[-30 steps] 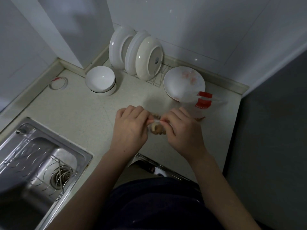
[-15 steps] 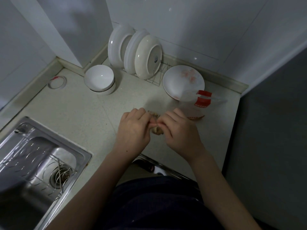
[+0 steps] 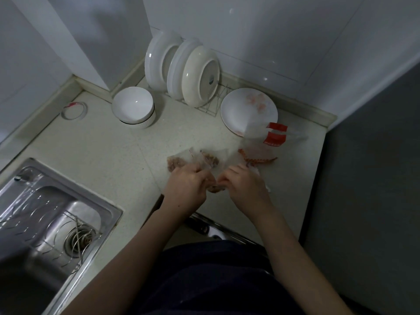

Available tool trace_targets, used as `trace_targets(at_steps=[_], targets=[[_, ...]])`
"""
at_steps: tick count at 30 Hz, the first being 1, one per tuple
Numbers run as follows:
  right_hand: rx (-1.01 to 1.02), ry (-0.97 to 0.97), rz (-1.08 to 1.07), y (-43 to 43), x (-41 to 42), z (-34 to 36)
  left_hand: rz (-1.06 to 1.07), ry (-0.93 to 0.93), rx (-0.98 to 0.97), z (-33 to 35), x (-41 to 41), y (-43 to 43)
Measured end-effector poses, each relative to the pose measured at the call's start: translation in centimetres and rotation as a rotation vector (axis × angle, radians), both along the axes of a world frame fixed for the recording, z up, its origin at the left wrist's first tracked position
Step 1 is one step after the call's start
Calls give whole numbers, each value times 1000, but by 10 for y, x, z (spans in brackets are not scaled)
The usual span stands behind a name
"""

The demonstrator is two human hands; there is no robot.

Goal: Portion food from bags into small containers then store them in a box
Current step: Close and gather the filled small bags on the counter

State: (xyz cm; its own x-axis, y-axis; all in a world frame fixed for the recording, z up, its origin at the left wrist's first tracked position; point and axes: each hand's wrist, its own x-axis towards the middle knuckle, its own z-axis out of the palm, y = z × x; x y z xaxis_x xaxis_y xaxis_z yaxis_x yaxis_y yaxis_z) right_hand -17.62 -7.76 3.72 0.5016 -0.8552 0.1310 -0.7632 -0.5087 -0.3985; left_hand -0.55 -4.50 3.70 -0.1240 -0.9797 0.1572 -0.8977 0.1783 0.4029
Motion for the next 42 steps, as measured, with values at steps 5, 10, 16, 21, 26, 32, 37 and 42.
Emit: trace_targets(at_steps=[5,10,16,21,26,32,37,42], targets=[[92,67,-33,4,-3,-14,16,-136,120,-15,-10,-2],[248,77,-96,3,-7,-22,36,-231,179,-36,-11,-5],[637,-108,-244,-1,-14,-34,-34,-153,314,-54,-12,-13],[707,-221,-387,-3,-26,-40,-123,10,321,-56,2,-30],[610,-70,-562,-3,-39,-45,-147,-75,395,-58,3,-57],[463,-78,-578,-5,-34,-35,-54,-127,472,-66,0,-66],[375,-193,-359,-6,-20,-26,108,-71,268,-48,7,-56],[314,-255,-107,-3,-6,-16,-39,69,62,-16,19,-33]])
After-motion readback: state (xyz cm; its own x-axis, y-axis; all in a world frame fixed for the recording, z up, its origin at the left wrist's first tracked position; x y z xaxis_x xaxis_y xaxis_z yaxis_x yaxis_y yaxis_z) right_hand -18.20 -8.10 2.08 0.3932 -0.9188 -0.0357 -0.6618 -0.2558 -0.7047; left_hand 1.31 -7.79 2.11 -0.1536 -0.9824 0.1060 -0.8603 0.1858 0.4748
